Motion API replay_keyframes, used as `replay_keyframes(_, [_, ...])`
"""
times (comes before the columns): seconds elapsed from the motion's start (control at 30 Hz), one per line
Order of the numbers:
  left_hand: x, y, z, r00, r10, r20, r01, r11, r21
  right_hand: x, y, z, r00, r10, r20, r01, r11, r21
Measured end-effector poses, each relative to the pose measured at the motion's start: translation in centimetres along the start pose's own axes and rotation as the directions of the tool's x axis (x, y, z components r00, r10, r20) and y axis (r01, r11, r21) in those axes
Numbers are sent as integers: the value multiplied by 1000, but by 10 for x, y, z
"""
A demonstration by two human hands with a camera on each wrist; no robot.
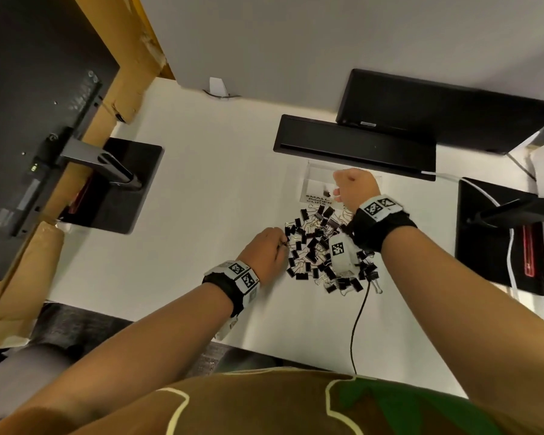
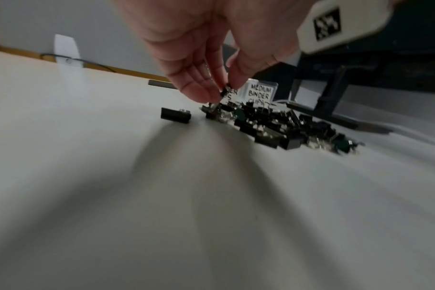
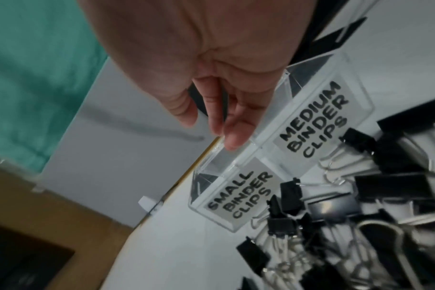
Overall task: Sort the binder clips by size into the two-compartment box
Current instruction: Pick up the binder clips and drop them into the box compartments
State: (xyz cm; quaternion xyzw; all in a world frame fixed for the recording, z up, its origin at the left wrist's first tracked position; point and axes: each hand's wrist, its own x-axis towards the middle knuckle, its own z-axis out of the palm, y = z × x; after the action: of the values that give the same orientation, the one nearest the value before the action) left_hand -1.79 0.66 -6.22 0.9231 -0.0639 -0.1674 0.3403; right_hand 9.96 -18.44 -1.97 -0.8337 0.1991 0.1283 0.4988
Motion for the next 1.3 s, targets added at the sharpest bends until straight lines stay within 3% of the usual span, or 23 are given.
replay_keyframes(0.13, [14, 11, -16, 990, -106, -93, 90, 983, -160, -27, 15, 12, 979, -186, 80, 202, 933, -297])
replay_keyframes(0.27, [47, 24, -30, 973, -155, -170, 115, 968, -225, -44, 43, 41, 921, -184, 343, 337, 819, -465])
replay_keyframes(0.33, [64, 33, -36, 972, -127, -198, 80, 970, -230, -48, 52, 48, 900, -176, 398, 386, 746, -542])
replay_keyframes(0.43, [90, 47, -41, 973, -69, -218, 25, 979, -201, -51, 60, 48, 892, -160, 423, 397, 727, -561])
replay_keyframes(0.67, [114, 62, -36, 989, -32, -141, 15, 993, -116, -48, 63, 44, 863, -276, 423, 480, 706, -520])
replay_keyframes(0.77, [102, 53, -35, 989, -23, -148, 9, 995, -95, -47, 63, 40, 890, -297, 346, 434, 786, -441])
replay_keyframes(0.87, [86, 34, -34, 992, -64, -112, 58, 997, -54, -44, 64, 33, 956, -211, 203, 267, 914, -307])
replay_keyframes(0.93, [73, 19, -29, 995, -83, -50, 82, 996, -20, -42, 65, 29, 974, -141, 178, 175, 966, -192])
replay_keyframes(1.17, [51, -5, -7, 990, -71, 119, 60, 993, 97, -38, 53, 30, 972, 50, 230, -83, 987, 138])
replay_keyframes(1.23, [51, -6, -5, 987, -77, 138, 64, 993, 95, -38, 51, 33, 970, 48, 240, -79, 990, 121])
replay_keyframes(1.3, [51, -7, -4, 987, -76, 144, 61, 993, 105, -39, 50, 36, 973, -48, 227, 68, 994, -85])
